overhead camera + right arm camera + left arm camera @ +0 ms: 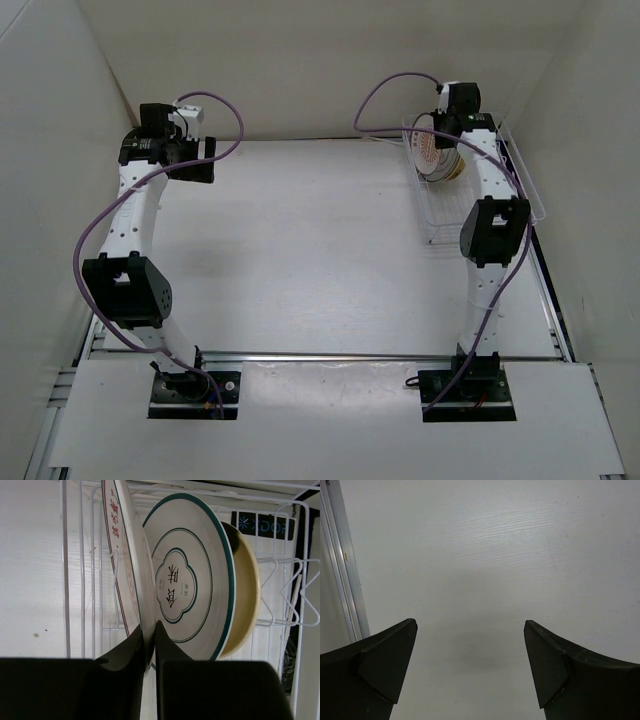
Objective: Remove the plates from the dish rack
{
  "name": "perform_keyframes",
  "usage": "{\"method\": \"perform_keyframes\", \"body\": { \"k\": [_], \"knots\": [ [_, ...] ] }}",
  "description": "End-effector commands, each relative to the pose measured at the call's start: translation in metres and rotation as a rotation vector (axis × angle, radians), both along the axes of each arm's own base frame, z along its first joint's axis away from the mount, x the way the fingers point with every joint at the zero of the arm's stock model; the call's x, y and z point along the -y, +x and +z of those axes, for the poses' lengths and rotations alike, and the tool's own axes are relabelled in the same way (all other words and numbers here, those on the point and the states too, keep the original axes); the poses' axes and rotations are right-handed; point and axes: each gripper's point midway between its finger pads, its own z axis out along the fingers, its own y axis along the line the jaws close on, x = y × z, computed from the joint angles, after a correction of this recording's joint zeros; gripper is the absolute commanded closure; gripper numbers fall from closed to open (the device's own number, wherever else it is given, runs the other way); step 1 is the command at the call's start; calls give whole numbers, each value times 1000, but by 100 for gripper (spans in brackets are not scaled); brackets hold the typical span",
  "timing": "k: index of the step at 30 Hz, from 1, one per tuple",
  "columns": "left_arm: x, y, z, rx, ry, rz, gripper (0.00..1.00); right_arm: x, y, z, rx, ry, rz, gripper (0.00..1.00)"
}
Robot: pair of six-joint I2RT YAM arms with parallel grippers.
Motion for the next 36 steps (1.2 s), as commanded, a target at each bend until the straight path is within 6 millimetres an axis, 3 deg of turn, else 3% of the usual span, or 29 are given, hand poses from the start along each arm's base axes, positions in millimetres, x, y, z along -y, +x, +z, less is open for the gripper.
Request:
{"method": "perform_keyframes", "body": {
  "k": [1, 6, 9, 17, 18, 20, 21, 22, 24, 25, 28, 29, 30, 32, 33, 36],
  "knots": [
    [5, -6, 20, 52, -13, -16, 1, 15, 2, 79, 183, -33, -91, 100],
    [7, -13, 27, 65, -27, -15, 1, 30, -7, 132, 303, -82, -193, 100],
    [10, -22, 36, 81, -41, -18, 1, 41, -24, 162, 351, -111, -237, 100],
    [20, -47, 59, 139, -84, -42, 1, 45, -65, 196, 384, -135, -226, 100],
    [24, -50, 64, 150, -103, -48, 1, 38, -74, 205, 389, -111, -188, 100],
    [32, -63, 64, 138, -136, -84, 1, 20, -89, 204, 346, -33, -88, 100],
    [38, -67, 67, 137, -159, -109, 1, -10, -101, 209, 336, 73, 41, 100],
    [53, -75, 67, 125, -216, -170, 1, -24, -110, 210, 319, 131, 101, 100],
    [72, -90, 65, 89, -300, -252, 1, -50, -133, 207, 265, 262, 204, 100],
    [93, -104, 65, 64, -392, -351, 1, -79, -147, 205, 223, 371, 344, 100],
    [125, -132, 60, -20, -572, -500, 1, -115, -179, 193, 89, 571, 482, 100],
    [129, -136, 60, -37, -610, -510, 1, -125, -192, 180, 19, 643, 521, 100],
    [132, -139, 59, -47, -632, -525, 1, -142, -211, 185, -26, 755, 616, 100],
    [139, -145, 50, -107, -710, -505, 1, -159, -227, 183, -83, 873, 700, 100],
    [142, -149, 45, -139, -743, -500, 1, -163, -236, 167, -157, 943, 691, 100],
    [153, -163, 31, -225, -867, -511, 1, -180, -254, 152, -289, 1062, 710, 100]
  ]
}}
